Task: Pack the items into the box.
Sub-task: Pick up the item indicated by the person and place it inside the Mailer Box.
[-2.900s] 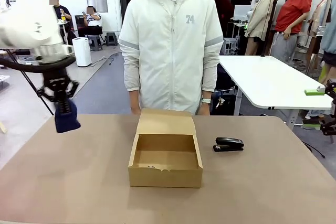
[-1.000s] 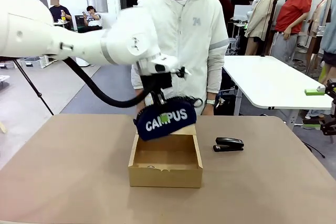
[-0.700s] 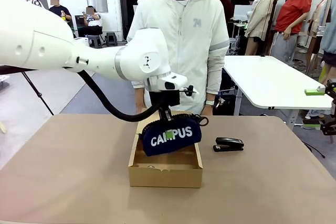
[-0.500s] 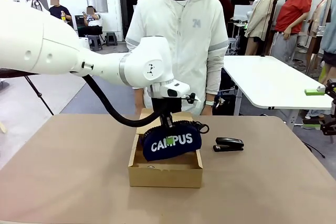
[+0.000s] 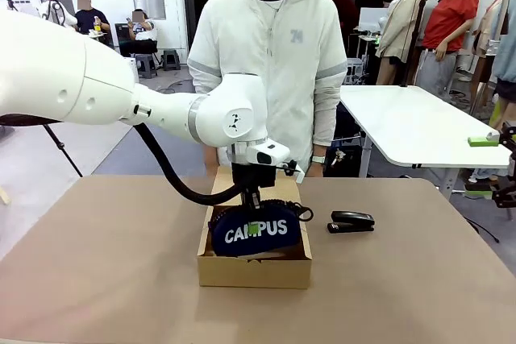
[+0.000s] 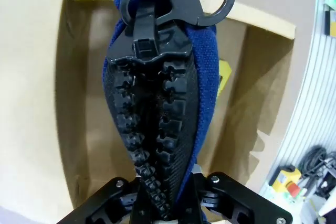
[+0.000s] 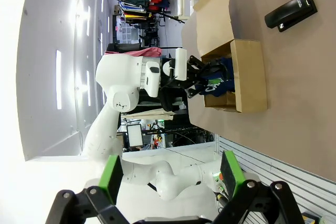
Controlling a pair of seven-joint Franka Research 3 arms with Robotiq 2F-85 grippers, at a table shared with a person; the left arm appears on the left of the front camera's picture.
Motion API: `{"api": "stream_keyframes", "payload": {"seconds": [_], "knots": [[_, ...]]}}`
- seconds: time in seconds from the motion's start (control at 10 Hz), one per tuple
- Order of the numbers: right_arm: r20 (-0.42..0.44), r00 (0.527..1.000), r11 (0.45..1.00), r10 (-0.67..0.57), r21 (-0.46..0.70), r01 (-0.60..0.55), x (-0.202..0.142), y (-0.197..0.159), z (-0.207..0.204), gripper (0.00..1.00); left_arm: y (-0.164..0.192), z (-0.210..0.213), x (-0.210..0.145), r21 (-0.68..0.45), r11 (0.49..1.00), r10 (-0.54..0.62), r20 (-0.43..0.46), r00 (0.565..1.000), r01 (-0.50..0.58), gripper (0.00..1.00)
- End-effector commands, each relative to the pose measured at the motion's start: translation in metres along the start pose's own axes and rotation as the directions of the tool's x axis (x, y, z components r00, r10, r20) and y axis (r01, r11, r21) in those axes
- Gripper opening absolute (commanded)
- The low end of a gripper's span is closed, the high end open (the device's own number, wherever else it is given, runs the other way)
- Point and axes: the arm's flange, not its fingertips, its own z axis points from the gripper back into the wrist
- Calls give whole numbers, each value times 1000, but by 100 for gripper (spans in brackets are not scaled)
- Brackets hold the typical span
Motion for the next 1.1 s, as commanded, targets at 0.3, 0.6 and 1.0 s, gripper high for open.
{"api": "stream_keyframes", "payload": {"seconds": [0.3, 0.6, 1.0], "knots": [[-11, 1000, 1000, 0, -1, 0, 1, 4, 3, 100, 6, 2, 4, -26, 999, -41, -13, 999, 40, 55], [-11, 1000, 1000, 0, -1, 0, 1, 4, 3, 100, 4, 3, 0, -21, 999, -41, 6, 999, 41, 100], [-11, 1000, 1000, 0, -1, 0, 1, 4, 3, 100, 1, 15, -8, -6, 998, -62, 67, 996, 63, 100]]}}
